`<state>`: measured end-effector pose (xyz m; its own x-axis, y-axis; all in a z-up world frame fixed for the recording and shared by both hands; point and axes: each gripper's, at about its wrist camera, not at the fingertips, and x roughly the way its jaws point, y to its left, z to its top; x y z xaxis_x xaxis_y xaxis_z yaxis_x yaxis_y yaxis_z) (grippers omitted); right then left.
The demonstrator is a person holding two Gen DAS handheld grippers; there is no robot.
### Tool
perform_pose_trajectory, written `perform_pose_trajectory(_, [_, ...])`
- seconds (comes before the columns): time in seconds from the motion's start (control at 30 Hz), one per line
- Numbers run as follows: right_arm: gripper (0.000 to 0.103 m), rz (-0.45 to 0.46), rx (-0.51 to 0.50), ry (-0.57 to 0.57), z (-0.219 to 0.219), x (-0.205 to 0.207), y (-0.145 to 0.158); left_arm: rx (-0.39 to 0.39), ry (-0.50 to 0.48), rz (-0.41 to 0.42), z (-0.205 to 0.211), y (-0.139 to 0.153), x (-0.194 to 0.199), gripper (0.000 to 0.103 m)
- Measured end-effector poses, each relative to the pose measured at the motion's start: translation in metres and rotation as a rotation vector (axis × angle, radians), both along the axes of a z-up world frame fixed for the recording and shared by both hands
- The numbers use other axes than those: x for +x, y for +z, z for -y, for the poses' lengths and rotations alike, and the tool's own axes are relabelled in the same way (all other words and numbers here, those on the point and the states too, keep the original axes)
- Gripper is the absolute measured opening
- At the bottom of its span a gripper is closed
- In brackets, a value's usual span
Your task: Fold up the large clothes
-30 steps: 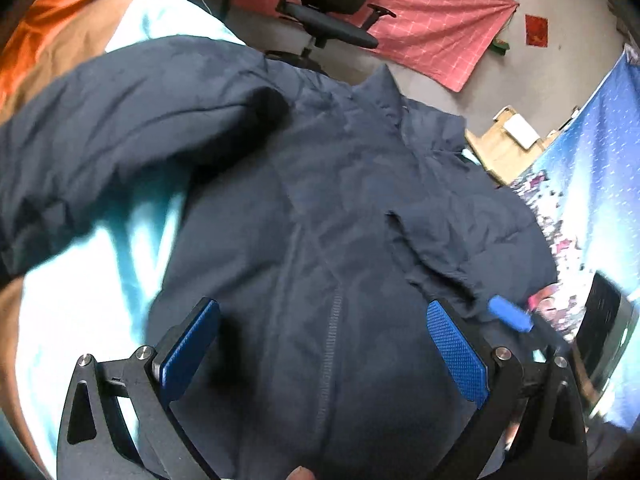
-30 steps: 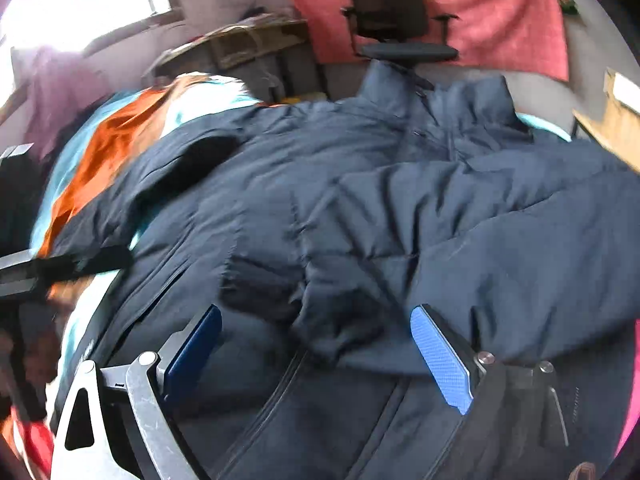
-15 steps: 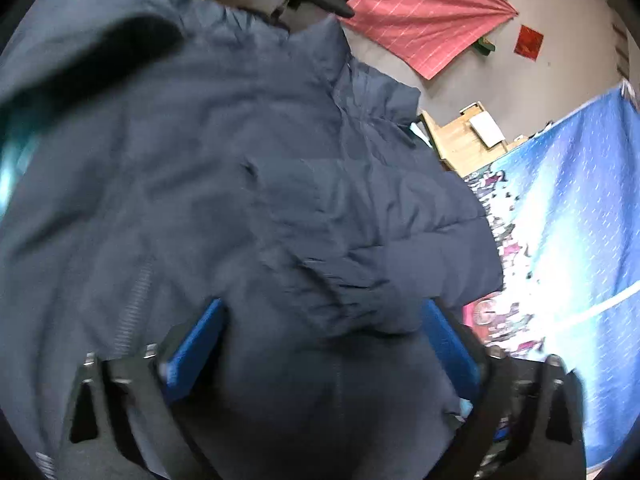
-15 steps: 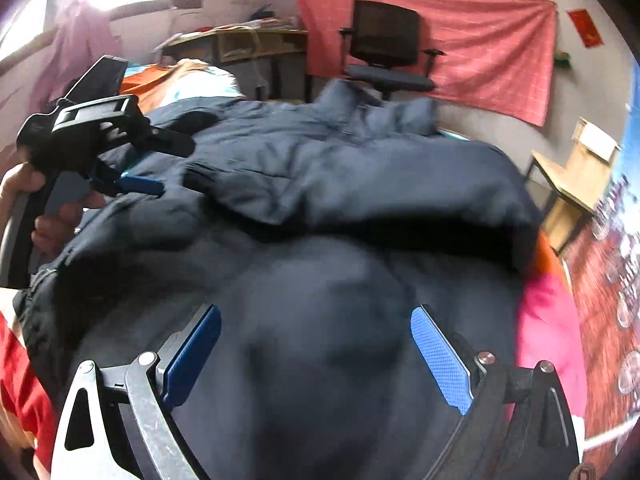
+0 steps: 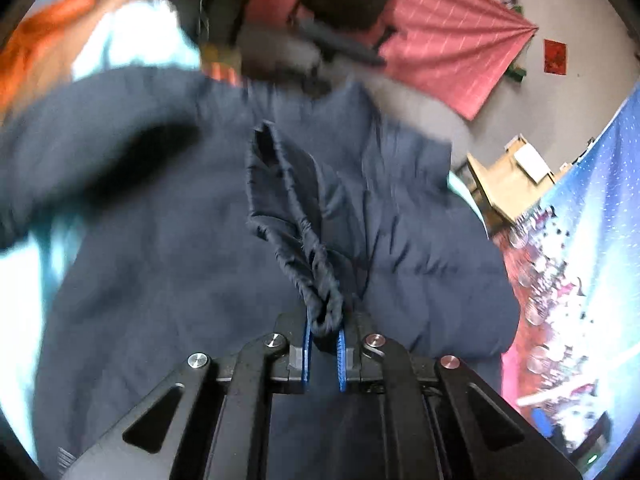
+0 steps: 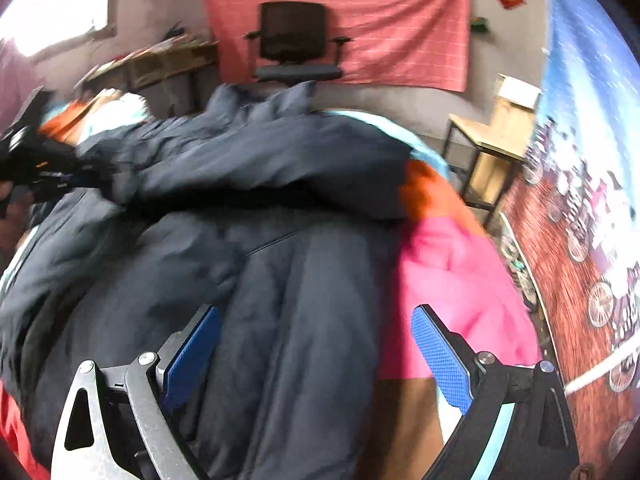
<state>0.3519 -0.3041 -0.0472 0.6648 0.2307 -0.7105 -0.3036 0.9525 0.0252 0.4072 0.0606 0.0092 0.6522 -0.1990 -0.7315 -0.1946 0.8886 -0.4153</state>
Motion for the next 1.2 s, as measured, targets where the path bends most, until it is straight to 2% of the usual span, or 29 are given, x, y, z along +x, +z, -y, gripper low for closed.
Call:
perform_pose_trajectory(0.03, [0.090, -0.001, 0.020, -0.020, 0.005, 0.003, 0.001, 0.008, 0.004, 0.026, -0.004, 0.009, 0.001, 0.007])
perform_pose_trajectory(0.1, [0.072, -0.002, 0.066, -0.059, 0.014, 0.018, 0.005, 0.022, 0.023, 0.057, -0.012, 0.022, 0.003, 0.007])
perform_pose_trajectory(0.23, [0.054, 0.015, 0.161, -0.131, 0.023, 0.054, 0.011, 0.078, 0.045, 0.113, -0.023, 0.035, 0.003, 0.007])
perform_pose_trajectory(0.27, [0.047, 0.023, 0.195, -0.155, 0.025, 0.063, 0.012, 0.096, 0.039, 0.109, -0.023, 0.032, 0.003, 0.007])
perform_pose_trajectory(0.33, [0.041, 0.020, 0.253, -0.199, 0.026, 0.084, 0.010, 0.134, 0.032, 0.083, -0.023, 0.021, 0.004, 0.007])
perform_pose_trajectory(0.4, [0.031, 0.011, 0.260, -0.214, 0.020, 0.107, 0.007, 0.144, 0.034, 0.049, -0.027, -0.001, 0.008, 0.007])
perform_pose_trajectory(0.53, [0.027, -0.048, 0.243, -0.218, 0.002, 0.138, -0.011, 0.106, 0.046, -0.040, -0.042, -0.045, 0.020, 0.007])
perform_pose_trajectory(0.67, [0.027, -0.079, 0.196, -0.209, -0.010, 0.148, -0.036, 0.078, 0.008, -0.078, -0.051, -0.075, 0.025, 0.007])
perform_pose_trajectory(0.8, [0.027, -0.045, 0.247, -0.216, -0.004, 0.143, -0.055, -0.001, 0.011, -0.077, -0.063, -0.085, 0.029, 0.011])
perform_pose_trajectory(0.9, [0.027, -0.028, 0.206, -0.220, -0.010, 0.143, -0.056, -0.033, 0.016, -0.061, -0.069, -0.082, 0.026, 0.013])
perform_pose_trajectory(1.0, [0.030, -0.017, 0.150, -0.218, -0.016, 0.142, -0.049, -0.059, 0.026, -0.062, -0.075, -0.069, 0.019, 0.026])
perform_pose_trajectory(1.03, [0.034, -0.012, 0.149, -0.223, -0.015, 0.141, -0.045, -0.080, 0.038, -0.062, -0.078, -0.062, 0.012, 0.033])
perform_pose_trajectory(1.07, [0.047, -0.002, 0.156, -0.244, -0.011, 0.135, -0.041, -0.092, 0.048, -0.052, -0.079, -0.056, 0.007, 0.043])
perform_pose_trajectory(1.1, [0.065, 0.016, 0.180, -0.275, -0.007, 0.127, -0.035, -0.101, 0.071, -0.035, -0.084, -0.051, -0.004, 0.051])
perform_pose_trajectory(1.13, [0.074, 0.039, 0.210, -0.310, -0.003, 0.116, -0.029, -0.095, 0.102, -0.015, -0.089, -0.045, -0.017, 0.066])
perform_pose_trajectory(1.17, [0.084, 0.066, 0.232, -0.335, -0.002, 0.104, -0.023, -0.092, 0.123, -0.003, -0.094, -0.041, -0.027, 0.074])
perform_pose_trajectory(1.2, [0.084, 0.083, 0.235, -0.332, -0.004, 0.096, -0.018, -0.101, 0.159, 0.012, -0.103, -0.037, -0.042, 0.077])
